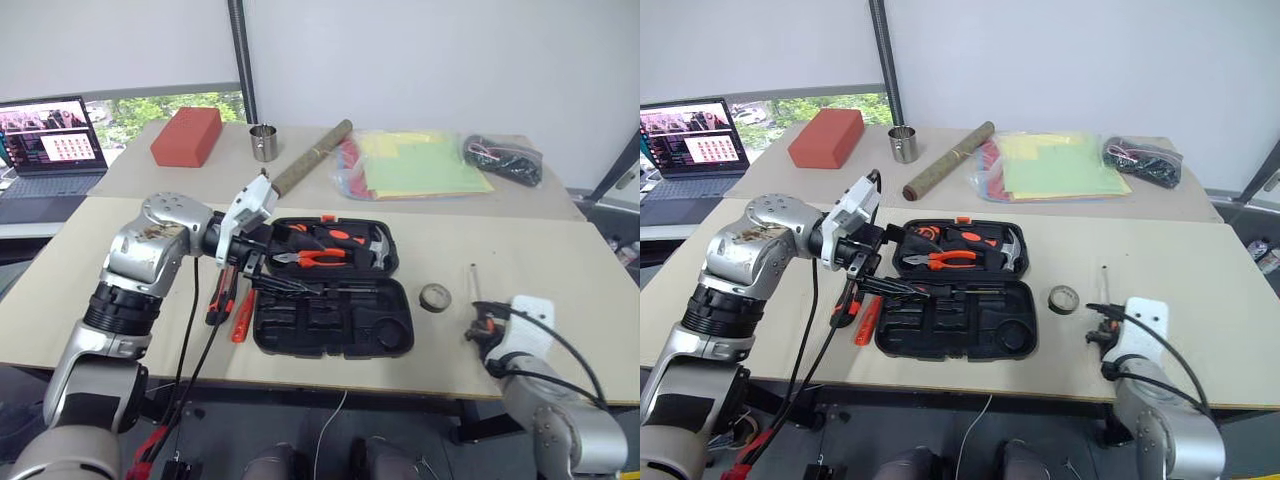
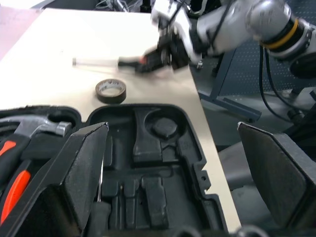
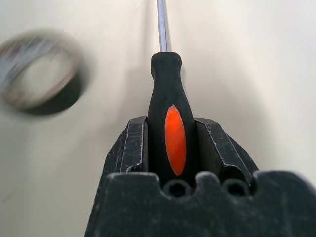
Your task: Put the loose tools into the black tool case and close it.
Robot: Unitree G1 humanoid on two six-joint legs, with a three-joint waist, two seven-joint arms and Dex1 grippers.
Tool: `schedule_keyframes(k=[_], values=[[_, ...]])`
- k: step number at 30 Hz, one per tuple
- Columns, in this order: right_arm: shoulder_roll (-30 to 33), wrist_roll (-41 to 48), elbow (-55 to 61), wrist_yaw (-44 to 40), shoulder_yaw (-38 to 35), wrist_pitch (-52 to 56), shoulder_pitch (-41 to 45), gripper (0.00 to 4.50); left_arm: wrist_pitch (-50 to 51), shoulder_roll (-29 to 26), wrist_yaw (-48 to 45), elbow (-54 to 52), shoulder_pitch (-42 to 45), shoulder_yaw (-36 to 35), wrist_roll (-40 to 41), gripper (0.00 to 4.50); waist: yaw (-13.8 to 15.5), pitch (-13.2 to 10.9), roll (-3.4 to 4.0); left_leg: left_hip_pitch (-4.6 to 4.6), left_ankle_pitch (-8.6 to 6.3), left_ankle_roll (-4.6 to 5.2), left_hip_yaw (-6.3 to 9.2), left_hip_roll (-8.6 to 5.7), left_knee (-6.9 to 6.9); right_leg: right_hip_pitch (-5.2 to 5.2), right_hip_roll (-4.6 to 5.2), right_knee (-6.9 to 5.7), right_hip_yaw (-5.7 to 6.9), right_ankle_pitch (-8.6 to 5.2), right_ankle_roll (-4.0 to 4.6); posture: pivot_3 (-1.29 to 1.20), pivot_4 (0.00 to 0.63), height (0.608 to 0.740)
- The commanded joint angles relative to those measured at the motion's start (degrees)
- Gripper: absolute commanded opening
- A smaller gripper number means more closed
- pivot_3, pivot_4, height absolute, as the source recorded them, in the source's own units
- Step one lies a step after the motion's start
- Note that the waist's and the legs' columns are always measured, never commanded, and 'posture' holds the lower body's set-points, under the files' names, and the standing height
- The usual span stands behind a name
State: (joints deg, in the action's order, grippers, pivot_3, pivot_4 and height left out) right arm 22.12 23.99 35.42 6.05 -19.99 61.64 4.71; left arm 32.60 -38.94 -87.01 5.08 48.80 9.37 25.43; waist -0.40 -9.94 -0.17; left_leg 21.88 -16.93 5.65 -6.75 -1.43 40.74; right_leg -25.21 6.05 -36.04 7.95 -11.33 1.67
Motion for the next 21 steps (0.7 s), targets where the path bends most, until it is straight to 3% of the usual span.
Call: schedule_keyframes(k=[1,5,8,16,21], values=[[10.4,4.2,-0.1,-20.1,2.8,-9.7,4.7,0.99,-1.2,-2.5,-1.5,-2.9,-1.5,-1.7,1.1,4.50,-0.6,0.0,0.03,-0.03,0.03,0.01,0.02,0.02,-0.03,0.03,-0.01,0.00,-0.01,0.00,0.00,0.00,0.150,0.737],[21.5,4.4,-7.7,-41.2,11.2,-18.9,9.8,0.99,-3.5,-5.0,-2.1,-2.6,-4.1,-2.7,0.6,4.50,-0.6,0.0,0.00,-0.22,0.21,0.25,-0.06,0.30,-0.13,0.07,-0.42,0.04,-0.30,-0.07,0.06,0.00,0.150,0.737],[25.9,0.5,-14.0,-52.6,19.7,-26.8,16.0,0.99,-4.0,-7.1,-2.4,-2.2,-5.1,-3.3,0.5,4.50,-0.3,0.0,-0.02,-0.17,0.24,0.23,-0.05,0.37,-0.15,0.01,-0.64,0.03,-0.68,-0.09,0.10,0.00,0.150,0.737],[22.8,-12.3,-30.9,-68.4,36.9,-44.9,32.4,0.99,-4.0,-12.9,-2.6,-3.8,-9.3,-5.3,0.5,4.50,-0.2,-0.1,-0.07,0.13,0.22,0.27,0.00,0.32,0.06,-0.15,-0.58,0.01,-0.81,-0.06,0.08,0.00,0.150,0.737],[19.5,-16.5,-38.0,-70.9,39.7,-50.4,35.9,0.99,-3.0,-13.9,-0.9,-5.8,-11.4,-6.6,1.3,4.50,0.4,-0.1,-0.09,0.37,0.22,0.27,0.10,0.27,0.09,-0.27,-0.54,0.00,-0.81,0.12,0.39,0.00,0.150,0.737]])
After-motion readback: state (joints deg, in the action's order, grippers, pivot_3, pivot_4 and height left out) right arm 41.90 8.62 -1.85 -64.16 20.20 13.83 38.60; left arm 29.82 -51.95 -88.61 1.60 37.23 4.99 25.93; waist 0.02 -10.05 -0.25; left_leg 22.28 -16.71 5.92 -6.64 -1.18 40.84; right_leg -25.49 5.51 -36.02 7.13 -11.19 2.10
